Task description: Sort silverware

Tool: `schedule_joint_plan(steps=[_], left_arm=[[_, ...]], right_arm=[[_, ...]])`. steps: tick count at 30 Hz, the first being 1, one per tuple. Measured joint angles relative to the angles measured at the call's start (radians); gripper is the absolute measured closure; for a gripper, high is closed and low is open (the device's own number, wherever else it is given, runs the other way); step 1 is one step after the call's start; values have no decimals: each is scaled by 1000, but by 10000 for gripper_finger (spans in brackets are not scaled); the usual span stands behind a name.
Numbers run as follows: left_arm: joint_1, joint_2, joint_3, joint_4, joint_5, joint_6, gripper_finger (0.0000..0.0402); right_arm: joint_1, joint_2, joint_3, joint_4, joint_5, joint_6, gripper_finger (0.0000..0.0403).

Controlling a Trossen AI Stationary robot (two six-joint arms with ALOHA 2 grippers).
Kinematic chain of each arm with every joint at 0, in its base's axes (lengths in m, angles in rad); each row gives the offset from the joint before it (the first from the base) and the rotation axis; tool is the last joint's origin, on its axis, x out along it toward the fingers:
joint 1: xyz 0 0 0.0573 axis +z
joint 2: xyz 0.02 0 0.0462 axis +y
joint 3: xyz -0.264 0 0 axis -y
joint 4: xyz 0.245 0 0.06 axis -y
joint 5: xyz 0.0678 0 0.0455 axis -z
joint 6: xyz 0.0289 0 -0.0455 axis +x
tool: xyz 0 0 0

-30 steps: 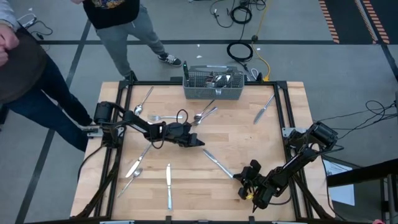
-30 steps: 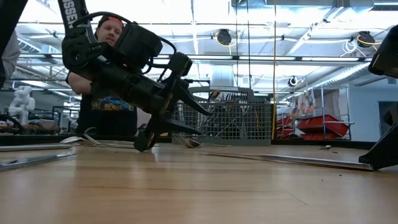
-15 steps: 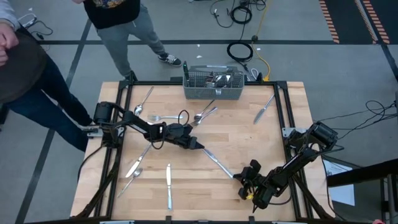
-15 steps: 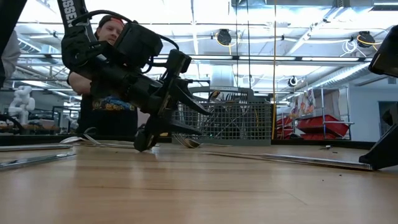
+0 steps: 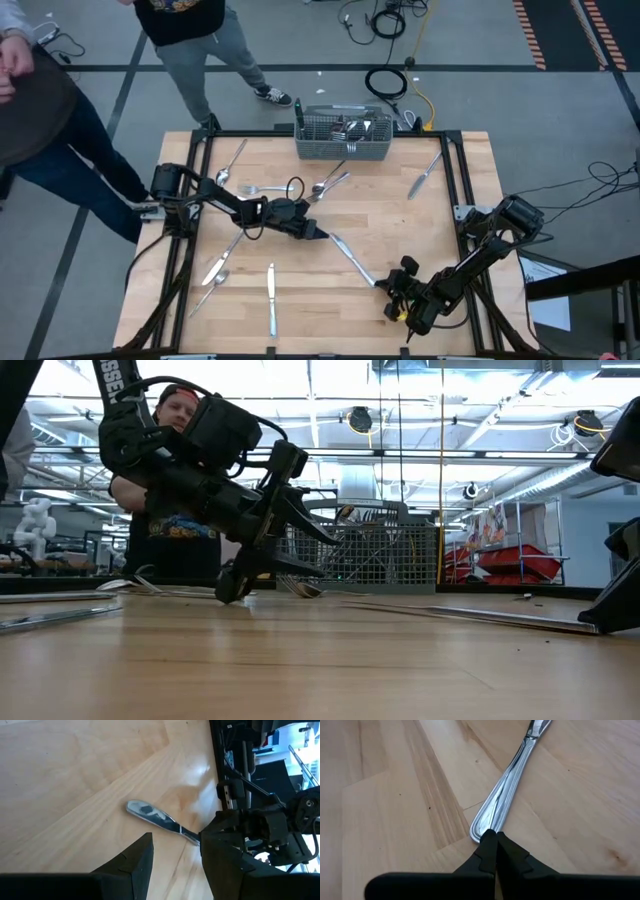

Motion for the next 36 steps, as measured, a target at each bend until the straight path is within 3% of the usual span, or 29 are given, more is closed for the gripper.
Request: schedule_joint_plan(steps=[4, 8, 12, 16, 18, 25, 36], left_arm=[[0, 0, 0, 0, 1, -25, 235], [23, -19, 4, -44, 132, -85, 235], [28, -119, 21, -281, 157, -106, 240], [43, -202, 118, -756, 49, 112, 259], [49, -202, 147, -812, 31, 185, 265], [70, -160, 159, -648, -38, 176, 267], [74, -41, 166, -398, 21, 107, 261]], right_arm=[[0, 0, 0, 3, 0, -4, 403], [0, 0, 0, 7, -1, -20, 403], [0, 0, 0, 6, -2, -23, 403], [1, 0, 1, 7, -4, -39, 403], [1, 0, 1, 12, -4, -61, 403], [-11, -1, 1, 21, -28, -151, 403], [-14, -1, 2, 4, -41, -174, 403]])
